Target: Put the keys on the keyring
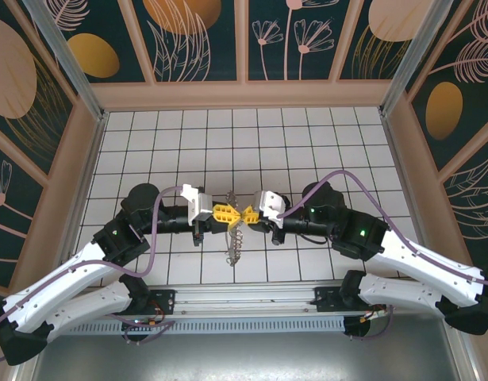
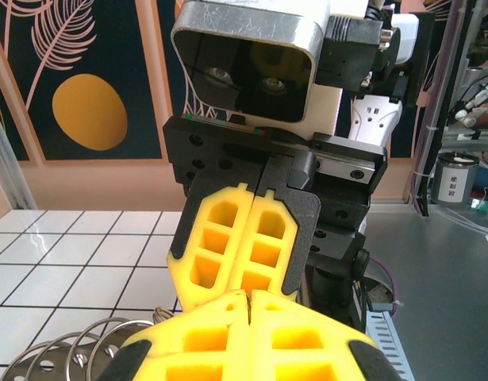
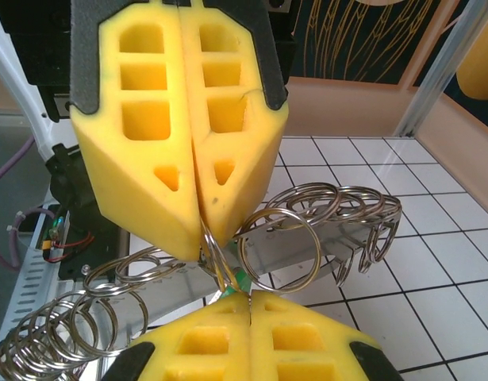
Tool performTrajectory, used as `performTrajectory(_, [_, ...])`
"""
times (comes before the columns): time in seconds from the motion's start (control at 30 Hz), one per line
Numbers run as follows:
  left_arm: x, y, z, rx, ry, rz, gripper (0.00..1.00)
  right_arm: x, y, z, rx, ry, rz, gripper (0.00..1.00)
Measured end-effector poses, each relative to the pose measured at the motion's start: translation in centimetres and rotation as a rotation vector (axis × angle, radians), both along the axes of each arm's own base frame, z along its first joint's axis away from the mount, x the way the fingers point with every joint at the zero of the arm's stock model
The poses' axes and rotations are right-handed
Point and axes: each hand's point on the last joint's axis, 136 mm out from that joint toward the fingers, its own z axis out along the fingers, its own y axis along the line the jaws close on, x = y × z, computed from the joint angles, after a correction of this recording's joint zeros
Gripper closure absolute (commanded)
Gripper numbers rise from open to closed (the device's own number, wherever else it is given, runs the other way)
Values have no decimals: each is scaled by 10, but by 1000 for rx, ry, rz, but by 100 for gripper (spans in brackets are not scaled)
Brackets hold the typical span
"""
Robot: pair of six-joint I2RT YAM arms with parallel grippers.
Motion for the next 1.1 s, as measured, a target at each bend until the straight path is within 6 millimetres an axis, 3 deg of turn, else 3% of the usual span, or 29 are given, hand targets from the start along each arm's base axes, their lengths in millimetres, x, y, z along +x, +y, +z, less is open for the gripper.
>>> performTrajectory(0.7, [-10,-1,5,-20,-14,-59,100,3,6,0,12,4,17,100])
performTrajectory(0.9, [-10,-1,5,-20,-15,-59,100,2,-6,6,41,-3,-13,70])
performTrajectory(1.1, [-10,1,7,-26,-20,-51,100,2,-32,28,113,-58,-89,67])
